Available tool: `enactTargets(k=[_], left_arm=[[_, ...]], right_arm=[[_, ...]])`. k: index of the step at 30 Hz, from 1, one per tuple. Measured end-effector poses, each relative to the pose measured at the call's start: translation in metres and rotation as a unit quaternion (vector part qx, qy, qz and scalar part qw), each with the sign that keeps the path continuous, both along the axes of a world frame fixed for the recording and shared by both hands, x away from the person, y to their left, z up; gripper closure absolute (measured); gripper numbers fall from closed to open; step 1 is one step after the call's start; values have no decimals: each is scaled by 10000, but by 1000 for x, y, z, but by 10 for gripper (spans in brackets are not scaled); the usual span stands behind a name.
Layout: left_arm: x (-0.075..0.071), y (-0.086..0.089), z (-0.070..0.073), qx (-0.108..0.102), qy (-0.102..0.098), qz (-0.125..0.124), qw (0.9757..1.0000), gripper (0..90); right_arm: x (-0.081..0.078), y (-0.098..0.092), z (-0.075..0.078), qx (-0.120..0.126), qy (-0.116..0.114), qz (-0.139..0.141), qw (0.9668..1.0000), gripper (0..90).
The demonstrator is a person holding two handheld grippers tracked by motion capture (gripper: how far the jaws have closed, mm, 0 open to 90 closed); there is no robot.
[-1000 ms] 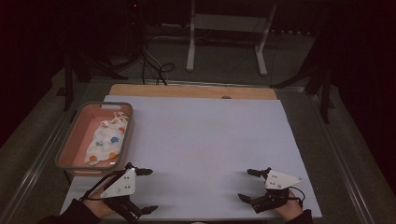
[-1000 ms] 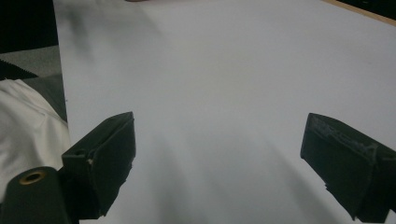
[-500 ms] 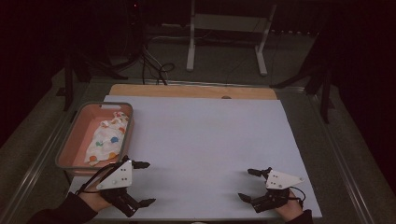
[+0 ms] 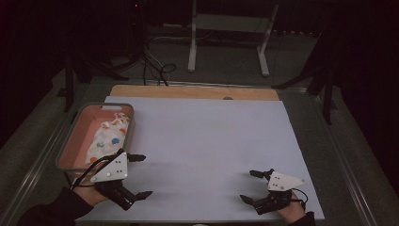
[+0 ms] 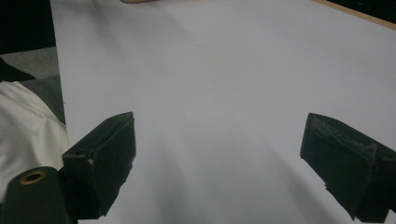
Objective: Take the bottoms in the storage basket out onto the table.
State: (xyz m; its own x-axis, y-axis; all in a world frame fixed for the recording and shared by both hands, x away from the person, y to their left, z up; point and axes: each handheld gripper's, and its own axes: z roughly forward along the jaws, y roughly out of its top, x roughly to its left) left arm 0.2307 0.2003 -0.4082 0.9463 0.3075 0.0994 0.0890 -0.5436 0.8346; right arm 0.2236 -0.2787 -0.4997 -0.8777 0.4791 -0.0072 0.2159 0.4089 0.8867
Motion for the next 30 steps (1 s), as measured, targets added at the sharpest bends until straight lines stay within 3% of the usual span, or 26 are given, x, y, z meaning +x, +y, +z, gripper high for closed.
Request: enactTargets(k=[15,30], left_arm=[[10,13,1,109,30,259,9996,7],[25,35,5,86,58,660,9978,7]], right_arm=[[0,0,0,-52,-4,-14,10000,104],[0,1,0,-52,3,-8,10000,107]])
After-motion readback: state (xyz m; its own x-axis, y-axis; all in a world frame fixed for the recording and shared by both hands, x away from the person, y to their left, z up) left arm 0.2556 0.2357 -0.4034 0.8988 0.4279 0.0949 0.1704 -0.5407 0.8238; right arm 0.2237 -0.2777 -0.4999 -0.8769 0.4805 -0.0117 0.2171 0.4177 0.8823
